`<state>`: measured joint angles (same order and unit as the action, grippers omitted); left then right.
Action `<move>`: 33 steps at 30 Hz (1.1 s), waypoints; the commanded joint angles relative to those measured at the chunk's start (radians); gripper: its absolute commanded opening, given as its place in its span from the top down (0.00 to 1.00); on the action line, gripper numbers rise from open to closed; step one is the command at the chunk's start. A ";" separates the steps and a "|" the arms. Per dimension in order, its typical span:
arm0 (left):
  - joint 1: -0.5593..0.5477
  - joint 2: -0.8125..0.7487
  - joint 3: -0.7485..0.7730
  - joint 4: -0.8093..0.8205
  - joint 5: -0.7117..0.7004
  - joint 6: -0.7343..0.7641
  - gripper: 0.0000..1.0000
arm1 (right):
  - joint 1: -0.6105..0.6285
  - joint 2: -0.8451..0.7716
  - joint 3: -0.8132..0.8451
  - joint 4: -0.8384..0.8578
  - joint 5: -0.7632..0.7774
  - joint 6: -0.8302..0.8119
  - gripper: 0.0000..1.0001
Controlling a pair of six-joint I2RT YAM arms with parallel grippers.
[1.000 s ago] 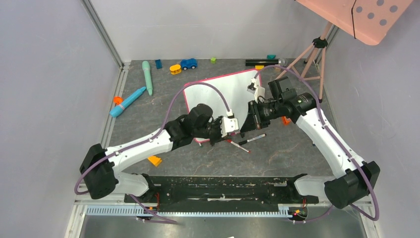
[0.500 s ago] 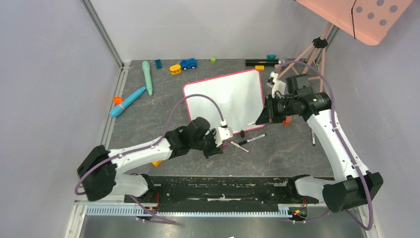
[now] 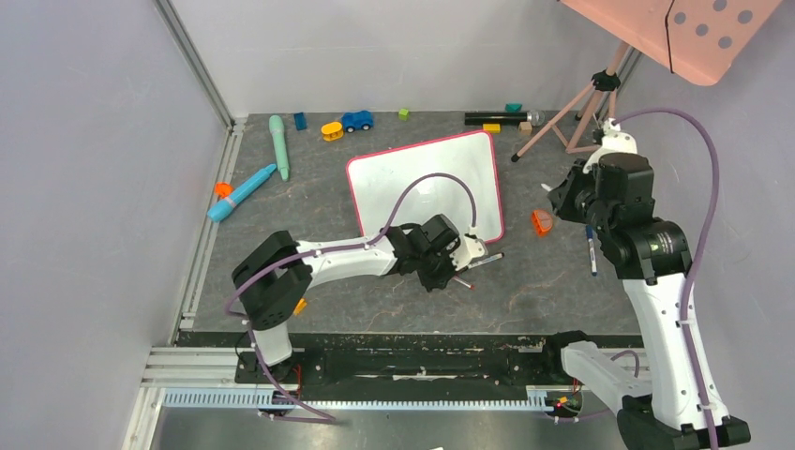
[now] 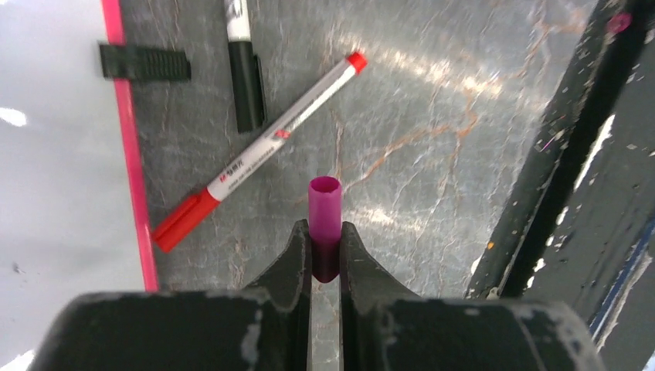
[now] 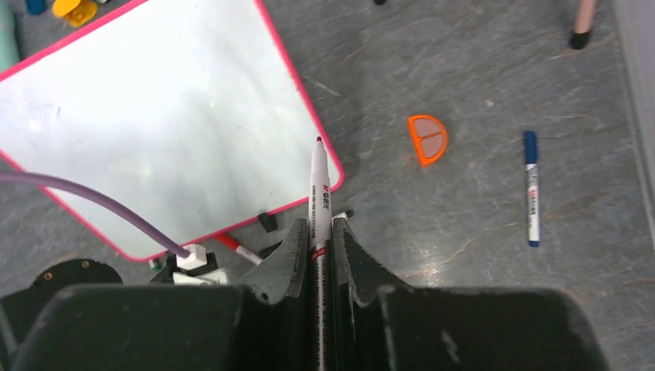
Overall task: Write a sentence on the whiteboard
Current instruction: Place the pen cap at the center of the board.
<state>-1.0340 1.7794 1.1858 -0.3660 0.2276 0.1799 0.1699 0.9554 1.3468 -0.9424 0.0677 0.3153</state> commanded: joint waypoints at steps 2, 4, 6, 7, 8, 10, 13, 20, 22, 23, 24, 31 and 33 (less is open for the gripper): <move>-0.009 0.020 0.001 -0.092 -0.119 -0.030 0.88 | -0.003 -0.007 -0.017 0.045 0.143 0.033 1.00; -0.009 0.029 -0.027 -0.090 -0.136 -0.031 0.88 | -0.003 -0.013 -0.035 0.056 0.138 0.036 1.00; -0.009 0.037 -0.046 -0.077 -0.143 -0.039 0.85 | -0.004 -0.022 -0.057 0.070 0.133 0.039 1.00; -0.008 0.035 -0.058 -0.061 -0.136 -0.046 0.79 | -0.003 -0.027 -0.065 0.078 0.129 0.039 1.00; -0.008 0.031 -0.070 -0.041 -0.134 -0.060 0.71 | -0.003 -0.029 -0.073 0.083 0.126 0.040 1.00; -0.008 0.019 -0.088 -0.003 -0.123 -0.089 0.62 | -0.002 -0.027 -0.075 0.085 0.122 0.036 1.00; -0.009 0.019 -0.088 0.015 -0.119 -0.119 0.57 | -0.003 -0.016 -0.072 0.090 0.115 0.030 1.00; 0.010 -0.140 -0.156 0.086 -0.132 -0.236 0.50 | -0.004 -0.010 -0.095 0.130 0.042 -0.002 1.00; 0.032 -0.234 -0.210 0.133 -0.133 -0.286 0.45 | -0.004 -0.004 -0.100 0.150 -0.004 -0.017 1.00; 0.046 -0.290 -0.243 0.158 -0.137 -0.311 0.38 | -0.003 -0.002 -0.101 0.162 -0.023 -0.023 1.00; 0.056 -0.339 -0.271 0.183 -0.143 -0.326 0.33 | -0.003 0.002 -0.103 0.169 -0.039 -0.025 1.00; 0.130 -0.576 -0.375 0.197 -0.223 -0.479 0.19 | -0.003 0.044 -0.086 0.234 -0.141 -0.050 1.00; 0.190 -0.589 -0.395 0.176 -0.299 -0.581 0.15 | -0.003 0.065 -0.069 0.248 -0.170 -0.052 1.00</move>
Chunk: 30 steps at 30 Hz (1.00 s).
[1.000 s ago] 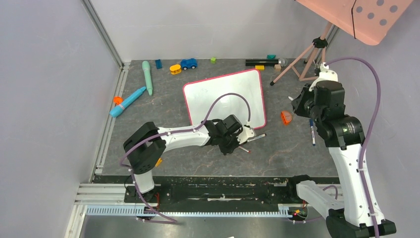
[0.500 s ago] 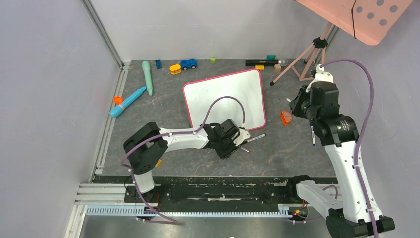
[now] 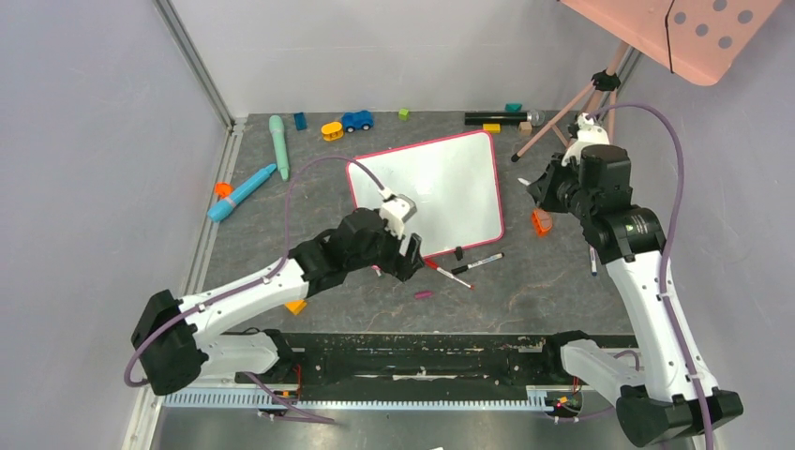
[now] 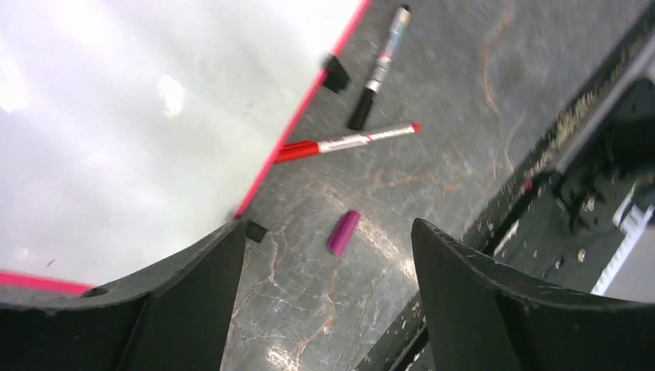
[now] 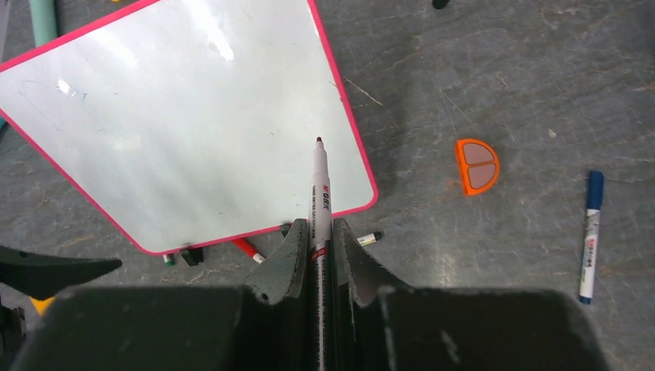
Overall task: Write a sentence on the whiteboard
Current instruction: Place the pen cap at the center of the board, then write a sentence on the whiteboard.
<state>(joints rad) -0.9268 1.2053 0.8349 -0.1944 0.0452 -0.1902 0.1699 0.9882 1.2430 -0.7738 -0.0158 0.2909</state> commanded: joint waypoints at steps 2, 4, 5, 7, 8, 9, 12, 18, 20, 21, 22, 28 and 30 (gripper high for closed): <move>0.159 -0.020 -0.050 -0.050 -0.158 -0.295 0.16 | 0.000 0.049 0.048 0.093 -0.099 -0.028 1.00; 0.223 -0.049 -0.076 -0.062 -0.210 -0.350 0.16 | 0.005 0.064 0.063 0.105 -0.102 -0.029 1.00; 0.251 -0.079 -0.110 -0.038 -0.220 -0.368 0.15 | 0.009 0.071 0.069 0.113 -0.107 -0.029 1.00; 0.295 -0.150 -0.192 0.053 -0.207 -0.384 0.16 | 0.027 0.078 0.072 0.131 -0.110 -0.030 1.00; 0.310 -0.188 -0.238 0.093 -0.196 -0.384 0.16 | 0.035 0.081 0.074 0.137 -0.107 -0.035 1.00; 0.326 -0.219 -0.265 0.119 -0.192 -0.384 0.16 | 0.046 0.087 0.077 0.138 -0.102 -0.038 1.00; 0.367 -0.321 -0.300 0.099 -0.200 -0.368 0.15 | 0.066 0.094 0.086 0.136 -0.090 -0.049 1.00; 0.451 -0.398 -0.337 0.100 -0.087 -0.300 0.11 | 0.079 0.094 0.081 0.155 -0.107 -0.056 1.00; 0.534 -0.340 -0.343 0.160 0.087 -0.276 0.11 | 0.083 0.101 0.081 0.165 -0.120 -0.060 1.00; 0.591 -0.292 -0.338 0.178 0.184 -0.271 0.12 | 0.085 0.105 0.084 0.168 -0.124 -0.059 1.00; 0.645 -0.253 -0.328 0.191 0.270 -0.265 0.14 | 0.087 0.111 0.088 0.171 -0.130 -0.060 1.00; 0.697 -0.252 -0.474 0.612 0.377 -0.173 0.11 | 0.113 0.146 0.118 0.176 -0.152 -0.066 1.00; 0.696 -0.260 -0.561 0.767 0.348 -0.163 0.07 | 0.120 0.153 0.131 0.174 -0.152 -0.074 1.00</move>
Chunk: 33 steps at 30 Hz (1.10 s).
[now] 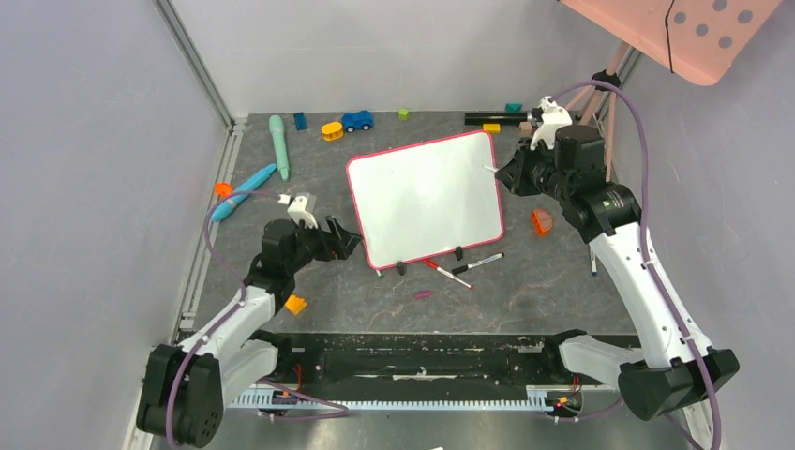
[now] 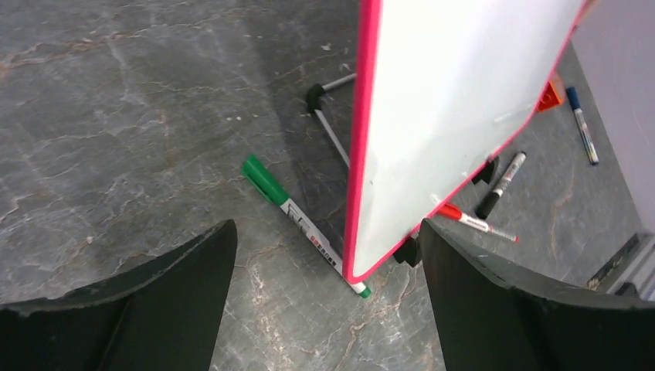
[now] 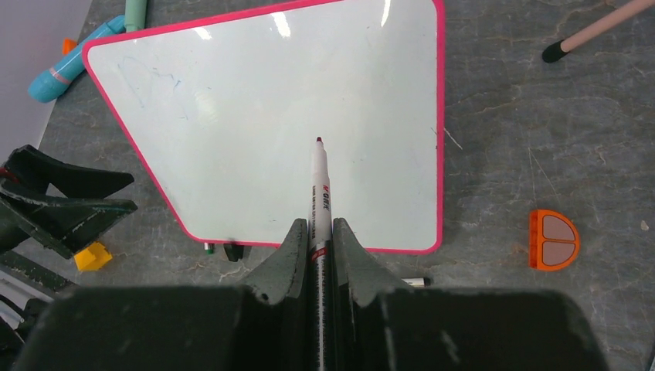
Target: Write a sentence on the whiteboard
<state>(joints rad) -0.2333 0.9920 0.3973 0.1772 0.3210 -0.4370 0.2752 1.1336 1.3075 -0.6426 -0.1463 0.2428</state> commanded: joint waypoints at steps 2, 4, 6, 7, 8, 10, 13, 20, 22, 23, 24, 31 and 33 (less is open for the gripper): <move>0.003 -0.017 -0.132 0.405 0.139 0.125 0.07 | 0.020 0.014 0.078 0.043 -0.022 -0.033 1.00; 0.003 0.037 -0.120 0.390 0.226 0.154 0.06 | 0.023 0.018 0.075 0.043 -0.025 -0.039 1.00; 0.002 0.072 -0.121 0.405 0.269 0.162 0.00 | 0.026 0.019 0.060 0.043 -0.027 -0.041 1.00; 0.002 0.087 -0.121 0.432 0.286 0.155 0.00 | 0.028 0.018 0.051 0.043 -0.031 -0.040 1.00; 0.002 0.106 -0.119 0.452 0.297 0.146 0.00 | 0.031 0.016 0.042 0.044 -0.033 -0.040 1.00; 0.002 0.143 -0.122 0.477 0.299 0.135 0.00 | 0.040 0.018 0.030 0.048 -0.043 -0.039 1.00; 0.000 0.202 -0.103 0.482 0.298 0.145 0.00 | 0.048 0.016 0.021 0.061 -0.048 -0.042 1.00; 0.000 0.343 -0.103 0.642 0.299 0.165 0.00 | 0.058 0.014 0.030 0.113 -0.076 -0.045 1.00; 0.000 0.388 -0.084 0.651 0.344 0.169 0.00 | 0.069 0.015 0.019 0.136 -0.090 -0.037 1.00; 0.000 0.414 -0.068 0.646 0.376 0.178 0.00 | 0.073 0.017 0.018 0.144 -0.091 -0.039 1.00; 0.000 0.435 -0.047 0.622 0.413 0.193 0.00 | 0.073 0.021 0.019 0.148 -0.090 -0.037 1.00; 0.000 0.522 -0.018 0.673 0.507 0.192 0.00 | 0.085 0.060 0.042 0.166 -0.101 -0.038 1.00; 0.000 0.521 -0.010 0.650 0.500 0.197 0.00 | 0.087 0.068 0.050 0.165 -0.098 -0.041 1.00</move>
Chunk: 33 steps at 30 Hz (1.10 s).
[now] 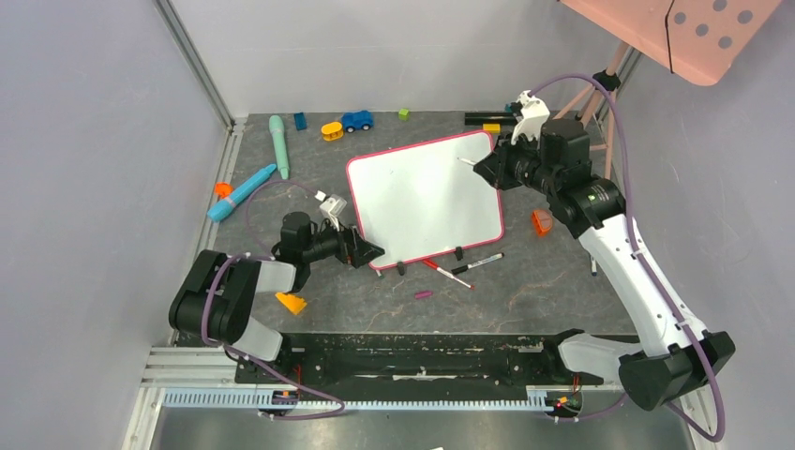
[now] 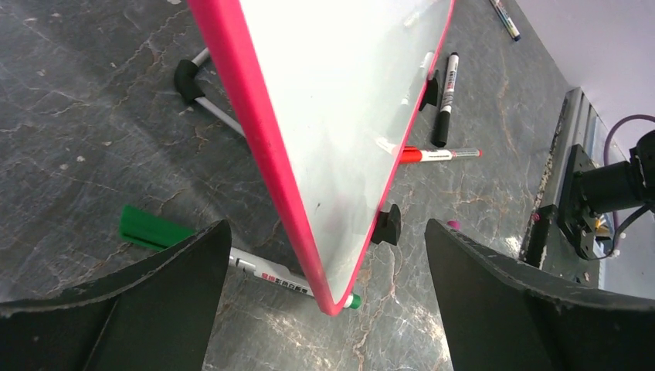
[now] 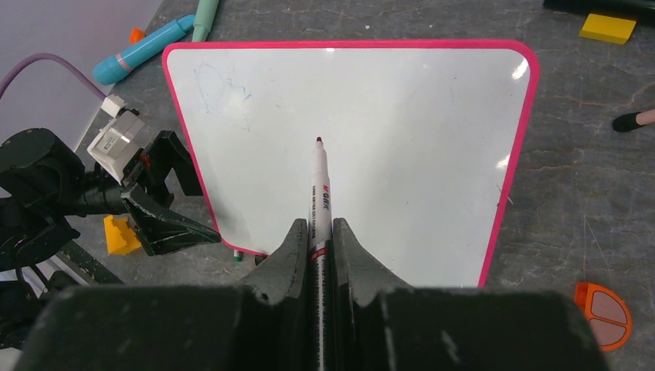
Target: Write a sentence on the whiteboard
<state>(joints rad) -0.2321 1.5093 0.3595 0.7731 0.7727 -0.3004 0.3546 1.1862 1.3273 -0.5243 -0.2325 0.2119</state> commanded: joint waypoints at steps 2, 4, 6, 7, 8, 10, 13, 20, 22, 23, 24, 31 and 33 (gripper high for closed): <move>-0.001 -0.003 0.003 0.120 0.040 0.020 0.00 | 0.007 0.019 0.035 0.047 -0.004 -0.011 1.00; -0.001 0.001 -0.037 0.235 0.028 -0.044 0.00 | 0.007 0.018 0.032 0.051 0.003 -0.010 1.00; -0.001 0.021 -0.038 0.267 0.084 -0.041 0.00 | 0.007 0.015 0.027 0.057 0.006 -0.005 1.00; -0.001 0.036 -0.033 0.295 0.134 -0.033 0.00 | 0.007 0.013 0.023 0.062 0.007 -0.004 1.00; -0.001 0.053 -0.026 0.328 0.205 -0.025 0.00 | 0.008 0.011 0.020 0.067 0.010 -0.001 1.00; -0.001 0.102 0.002 0.359 0.371 0.008 0.00 | 0.007 0.006 0.018 0.074 0.012 0.001 1.00; -0.002 0.223 0.109 0.395 0.612 -0.055 0.00 | 0.008 0.008 0.020 0.076 0.019 0.003 1.00; 0.011 0.417 0.202 0.784 0.630 -0.457 0.00 | 0.007 0.011 0.040 0.071 0.031 -0.011 1.00; 0.019 0.415 0.202 0.784 0.612 -0.456 0.00 | 0.008 0.011 0.042 0.069 0.034 -0.014 1.00; 0.026 0.416 0.199 0.784 0.598 -0.461 0.00 | 0.008 0.009 0.041 0.069 0.036 -0.014 1.00; 0.036 0.419 0.199 0.784 0.587 -0.473 0.00 | 0.007 0.010 0.039 0.068 0.036 -0.014 1.00; 0.062 0.396 0.168 0.784 0.544 -0.474 0.00 | 0.007 0.011 0.040 0.071 0.039 -0.021 1.00; 0.066 0.390 0.156 0.785 0.516 -0.467 0.00 | 0.007 0.009 0.034 0.073 0.038 -0.022 1.00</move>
<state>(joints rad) -0.1699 1.9270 0.5377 1.4593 1.3281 -0.7547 0.3576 1.2106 1.3273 -0.4862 -0.2050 0.2077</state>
